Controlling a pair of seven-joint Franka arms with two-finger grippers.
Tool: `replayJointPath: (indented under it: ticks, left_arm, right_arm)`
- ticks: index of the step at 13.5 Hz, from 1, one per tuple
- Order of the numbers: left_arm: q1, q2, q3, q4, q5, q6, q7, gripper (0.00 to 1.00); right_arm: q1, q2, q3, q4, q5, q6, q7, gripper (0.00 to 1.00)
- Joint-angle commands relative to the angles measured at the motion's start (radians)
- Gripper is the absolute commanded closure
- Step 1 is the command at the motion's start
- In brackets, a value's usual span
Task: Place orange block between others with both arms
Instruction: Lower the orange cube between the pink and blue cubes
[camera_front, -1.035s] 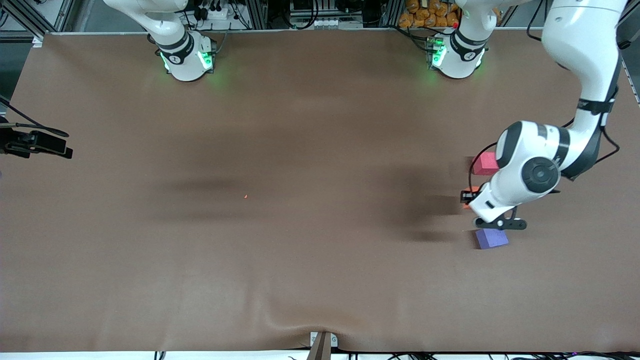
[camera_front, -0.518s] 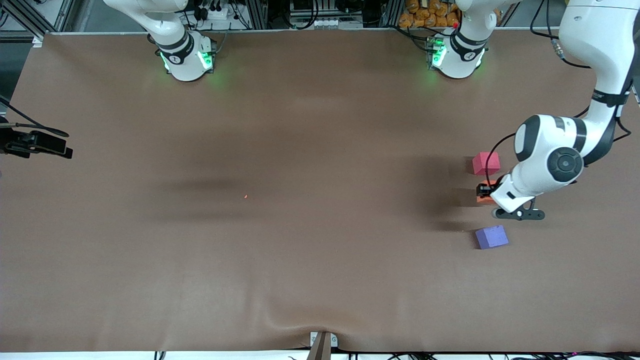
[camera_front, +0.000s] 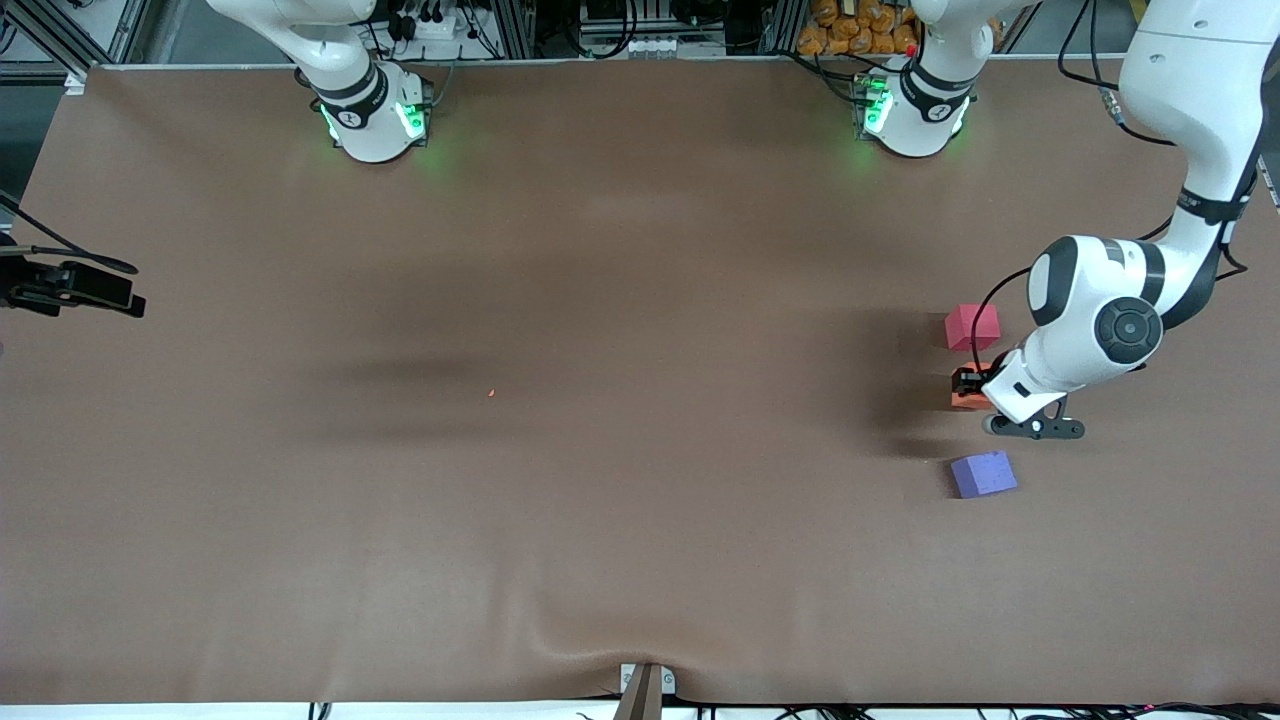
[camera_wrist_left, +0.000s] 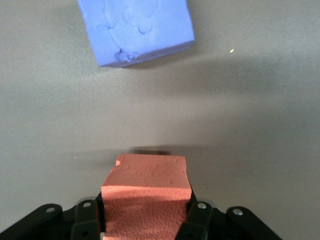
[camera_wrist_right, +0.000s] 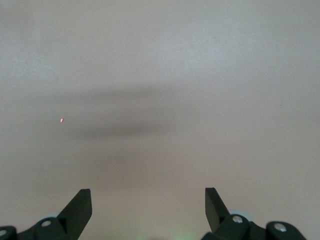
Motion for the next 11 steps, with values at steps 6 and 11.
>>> replayJointPath:
  ticks: [6,11]
  left_arm:
    - [0.043,0.029,-0.014,0.001,0.025,0.054,0.028,1.0]
    - [0.039,0.044,-0.013,0.016,0.023,0.056,0.007,1.0]
  right_arm:
    - [-0.001,-0.008,0.001,0.004,0.006,-0.005,-0.013,0.0]
    - [-0.004,-0.014,0.003,0.004,0.008,-0.014,-0.008,0.0]
